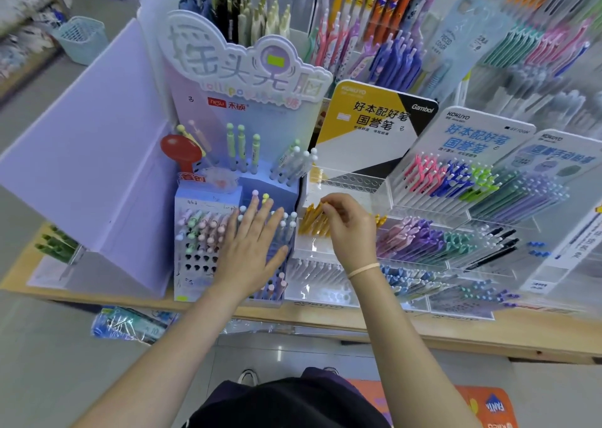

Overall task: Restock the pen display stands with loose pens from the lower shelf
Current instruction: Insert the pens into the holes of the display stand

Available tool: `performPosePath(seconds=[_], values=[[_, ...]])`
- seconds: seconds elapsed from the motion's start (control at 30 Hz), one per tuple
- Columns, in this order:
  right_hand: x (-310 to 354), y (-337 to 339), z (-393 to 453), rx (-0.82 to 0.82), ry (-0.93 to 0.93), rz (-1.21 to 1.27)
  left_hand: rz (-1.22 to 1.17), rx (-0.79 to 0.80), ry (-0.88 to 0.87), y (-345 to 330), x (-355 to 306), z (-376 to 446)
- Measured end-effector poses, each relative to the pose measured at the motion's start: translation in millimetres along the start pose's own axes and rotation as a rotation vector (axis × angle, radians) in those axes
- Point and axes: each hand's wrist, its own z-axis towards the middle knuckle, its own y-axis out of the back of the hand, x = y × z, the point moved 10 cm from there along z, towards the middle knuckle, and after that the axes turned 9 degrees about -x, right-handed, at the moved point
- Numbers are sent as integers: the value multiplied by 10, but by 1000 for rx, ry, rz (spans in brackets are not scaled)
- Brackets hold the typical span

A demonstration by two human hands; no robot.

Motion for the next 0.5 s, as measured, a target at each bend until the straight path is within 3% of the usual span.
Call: performPosePath(seconds=[0.5], values=[[-196, -303, -92, 144, 15, -233, -2, -40, -27, -25, -7, -24]])
